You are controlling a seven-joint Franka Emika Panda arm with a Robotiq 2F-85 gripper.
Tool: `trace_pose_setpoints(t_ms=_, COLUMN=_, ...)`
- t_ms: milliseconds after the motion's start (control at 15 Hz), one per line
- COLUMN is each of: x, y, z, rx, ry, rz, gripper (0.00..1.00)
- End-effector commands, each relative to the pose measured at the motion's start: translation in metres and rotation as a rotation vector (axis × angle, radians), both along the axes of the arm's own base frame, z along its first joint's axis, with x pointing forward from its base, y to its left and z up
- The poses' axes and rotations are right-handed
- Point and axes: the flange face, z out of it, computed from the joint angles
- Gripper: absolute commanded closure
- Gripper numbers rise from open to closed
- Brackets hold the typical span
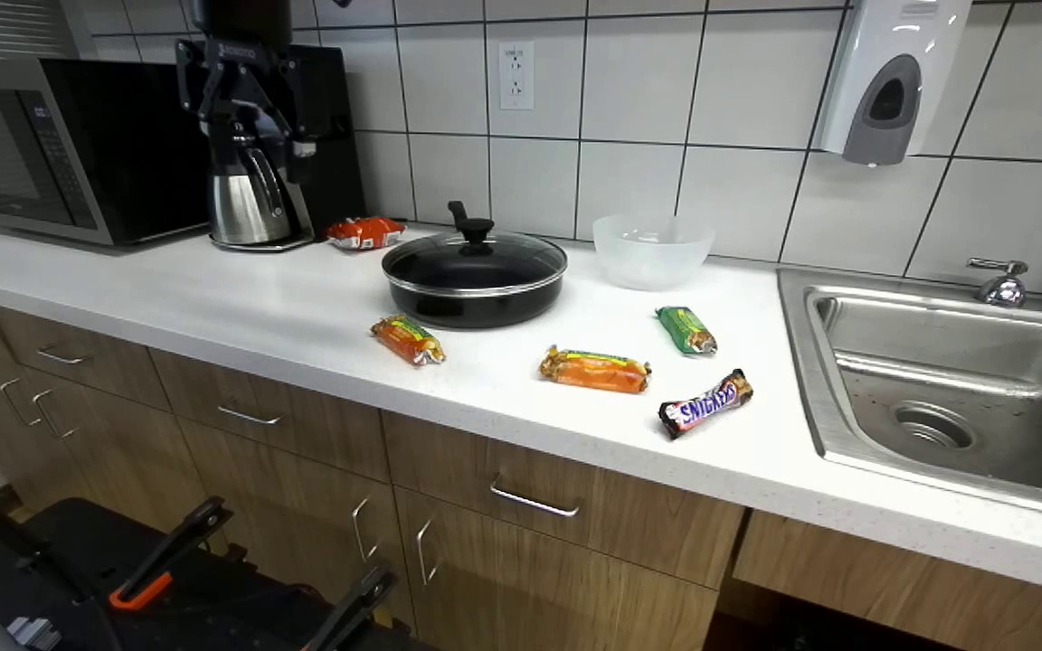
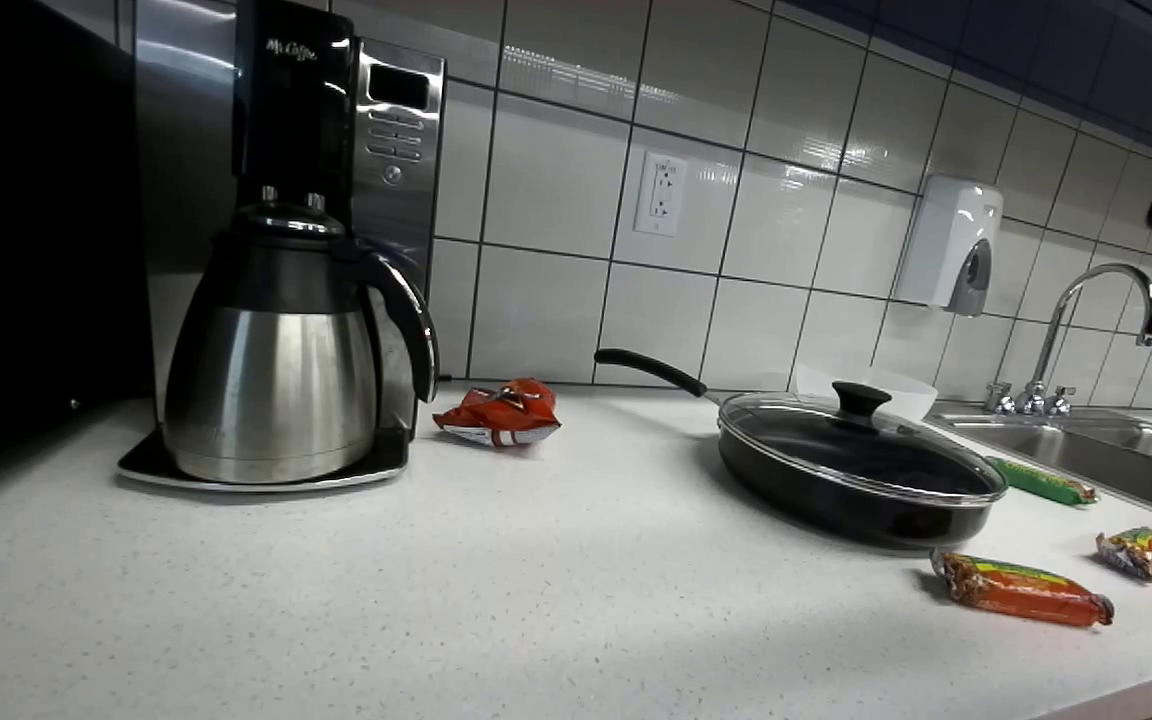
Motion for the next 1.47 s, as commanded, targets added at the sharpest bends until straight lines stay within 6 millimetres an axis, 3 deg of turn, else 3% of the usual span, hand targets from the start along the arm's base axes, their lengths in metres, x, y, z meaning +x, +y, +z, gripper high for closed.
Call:
trace_pose_setpoints(t_ms=0, x=0.017, y=-0.023, z=-0.007, rx=-0.056, ry=-0.054, rz=-0.036, gripper=0.0)
trace_pose_setpoints(t_ms=733, x=0.071, y=-0.089, z=-0.038, rx=-0.135, ry=-0.16, rz=-0.137, gripper=0.0)
trace_pose_setpoints(t_ms=1400, x=0.133, y=-0.101, z=-0.054, rx=-0.129, ry=-0.171, rz=-0.17, gripper=0.0)
